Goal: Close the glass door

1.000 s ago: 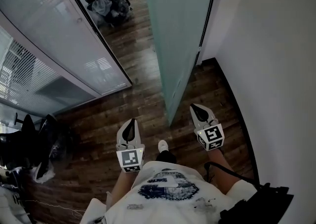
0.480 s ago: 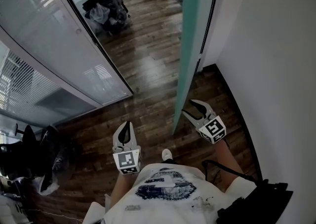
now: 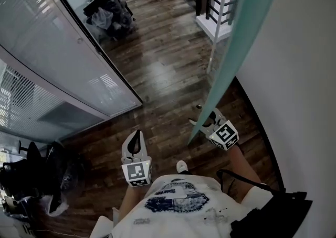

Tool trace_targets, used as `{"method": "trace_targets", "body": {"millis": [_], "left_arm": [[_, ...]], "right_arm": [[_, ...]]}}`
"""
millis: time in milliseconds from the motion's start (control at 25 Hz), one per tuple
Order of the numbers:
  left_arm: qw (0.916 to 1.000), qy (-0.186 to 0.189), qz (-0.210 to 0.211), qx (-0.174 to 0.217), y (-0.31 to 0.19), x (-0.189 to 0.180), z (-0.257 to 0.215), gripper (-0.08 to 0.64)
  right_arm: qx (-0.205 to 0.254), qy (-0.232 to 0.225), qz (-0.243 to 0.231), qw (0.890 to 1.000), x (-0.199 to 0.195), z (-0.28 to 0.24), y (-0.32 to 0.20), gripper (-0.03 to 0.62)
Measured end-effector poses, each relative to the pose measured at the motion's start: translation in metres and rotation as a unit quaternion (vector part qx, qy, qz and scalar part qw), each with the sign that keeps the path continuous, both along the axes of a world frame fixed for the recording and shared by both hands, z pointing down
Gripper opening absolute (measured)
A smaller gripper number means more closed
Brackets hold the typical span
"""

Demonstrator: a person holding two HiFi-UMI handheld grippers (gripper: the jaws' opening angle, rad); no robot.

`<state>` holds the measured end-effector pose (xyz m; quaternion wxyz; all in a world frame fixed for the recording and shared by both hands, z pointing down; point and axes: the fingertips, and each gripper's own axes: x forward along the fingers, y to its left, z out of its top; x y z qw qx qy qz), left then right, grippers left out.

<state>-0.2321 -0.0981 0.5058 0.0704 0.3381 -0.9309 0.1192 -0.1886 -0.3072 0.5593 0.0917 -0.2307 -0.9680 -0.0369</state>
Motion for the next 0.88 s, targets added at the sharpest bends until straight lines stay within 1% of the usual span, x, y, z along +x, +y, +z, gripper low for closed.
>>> {"method": "trace_targets", "body": {"millis": [80, 120, 200, 280, 400, 520, 760, 880], "left_arm": [[1.0000, 0.004, 0.001, -0.001, 0.000, -0.004, 0.003, 0.002], [1.0000, 0.006, 0.002, -0.001, 0.000, -0.005, 0.005, 0.002], [1.0000, 0.007, 0.006, 0.000, -0.003, -0.006, 0.007, 0.002], [0.9999, 0.007, 0.009, 0.002, -0.005, -0.008, 0.008, 0.002], [0.9999, 0.012, 0.008, 0.004, -0.005, -0.011, 0.011, 0.002], [0.9998, 0.017, 0.007, 0.006, -0.002, -0.009, 0.013, 0.002], [0.9994, 0.027, -0.021, 0.008, 0.020, -0.015, 0.023, 0.002], [0.9991, 0.030, -0.030, 0.004, 0.029, -0.019, 0.025, 0.002]], "right_arm": [[-0.002, -0.002, -0.008, 1.000, -0.004, 0.000, 0.006, 0.194], [-0.008, -0.003, -0.010, 1.000, -0.006, 0.001, 0.009, 0.140], [-0.033, -0.007, -0.009, 0.999, -0.007, 0.000, 0.010, 0.124], [-0.051, -0.013, -0.008, 0.999, -0.009, -0.002, 0.010, 0.126], [-0.048, -0.015, -0.010, 0.999, -0.011, -0.004, 0.012, 0.123], [-0.047, -0.005, -0.011, 0.999, -0.014, -0.005, 0.015, 0.123], [-0.046, 0.007, -0.017, 0.999, -0.028, -0.001, 0.023, 0.124], [-0.045, 0.007, -0.009, 0.999, -0.038, 0.000, 0.027, 0.125]]}}
